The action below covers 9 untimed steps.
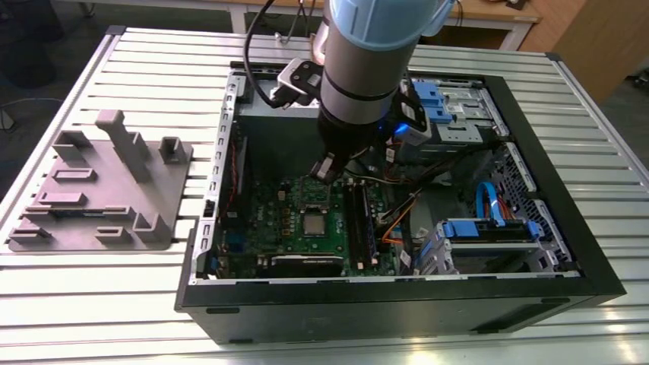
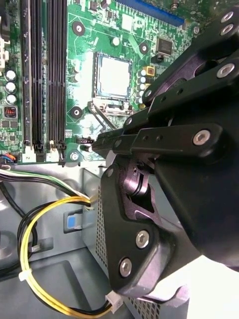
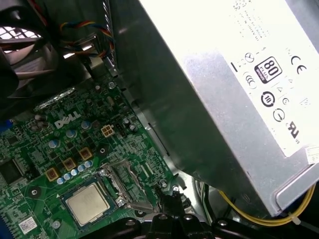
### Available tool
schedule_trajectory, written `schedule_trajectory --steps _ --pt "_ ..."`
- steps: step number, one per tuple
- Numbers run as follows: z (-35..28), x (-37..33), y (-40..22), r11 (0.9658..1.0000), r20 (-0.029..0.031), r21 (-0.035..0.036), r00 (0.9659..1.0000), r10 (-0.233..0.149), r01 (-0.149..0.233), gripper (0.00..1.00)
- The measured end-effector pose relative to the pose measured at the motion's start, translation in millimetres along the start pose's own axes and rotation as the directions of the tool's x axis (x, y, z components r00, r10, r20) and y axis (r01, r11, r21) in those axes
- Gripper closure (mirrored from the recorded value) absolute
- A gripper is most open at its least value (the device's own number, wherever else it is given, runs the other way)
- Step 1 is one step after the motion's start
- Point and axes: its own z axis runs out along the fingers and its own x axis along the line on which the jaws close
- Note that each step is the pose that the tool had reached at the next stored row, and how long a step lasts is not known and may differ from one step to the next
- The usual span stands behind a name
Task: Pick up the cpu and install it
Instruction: 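Close the cpu cover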
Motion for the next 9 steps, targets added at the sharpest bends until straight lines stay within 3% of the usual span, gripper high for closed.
schedule_trajectory --steps 9 --pt "-6.5 -0.7 1.4 1.0 -0.0019 0.0012 1.0 0.0 0.0 0.9"
